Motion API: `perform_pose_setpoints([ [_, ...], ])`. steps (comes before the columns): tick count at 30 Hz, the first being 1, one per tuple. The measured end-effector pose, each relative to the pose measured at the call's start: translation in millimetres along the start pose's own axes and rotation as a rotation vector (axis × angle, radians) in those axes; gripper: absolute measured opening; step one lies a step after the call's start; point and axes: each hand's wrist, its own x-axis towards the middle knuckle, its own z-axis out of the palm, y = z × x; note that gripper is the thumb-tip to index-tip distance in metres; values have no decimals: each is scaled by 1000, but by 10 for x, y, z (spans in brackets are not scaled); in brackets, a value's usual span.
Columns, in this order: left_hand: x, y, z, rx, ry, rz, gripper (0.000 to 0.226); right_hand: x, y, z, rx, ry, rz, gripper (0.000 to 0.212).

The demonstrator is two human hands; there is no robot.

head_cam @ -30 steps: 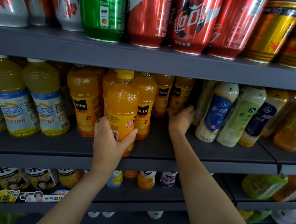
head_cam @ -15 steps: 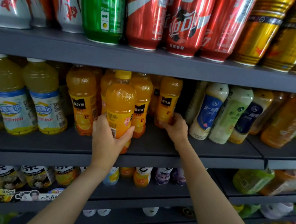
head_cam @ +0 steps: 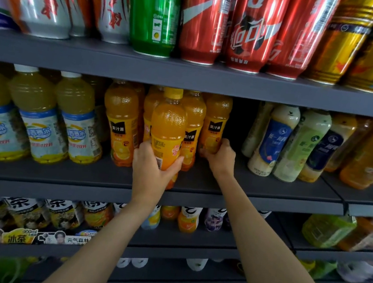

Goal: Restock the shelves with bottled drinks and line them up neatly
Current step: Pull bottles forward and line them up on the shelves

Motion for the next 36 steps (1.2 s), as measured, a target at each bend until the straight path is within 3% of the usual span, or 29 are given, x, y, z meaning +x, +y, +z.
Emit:
perform_pose_setpoints([
  [11,-1,-12,10,15,0,7,64,67,-73,36,-19,-53,27,53],
  [17,-7,34,-5,17,-3,-2,65,18,17,-79,4,-101,62,76],
  [19,-33,70,-2,20,12,-7,63,-45,81,-185,45,-123,44,70],
  [23,-133,223,86,15,1,3,58,-251,99,-475,160,-414,-57,49],
  [26,-220,400,239,28,-51,32,57,-414,99,-674,187,-730,-132,57],
  [28,-242,525,390,57,-78,36,62,-473,128,-730,222,-821,-147,63],
  [33,-184,656,644,146,-161,-2,65,-540,137,-653,129,-347,-228,37],
  [36,-189,582,560,97,-182,89,66,-487,162,-641,115,-337,-275,43],
])
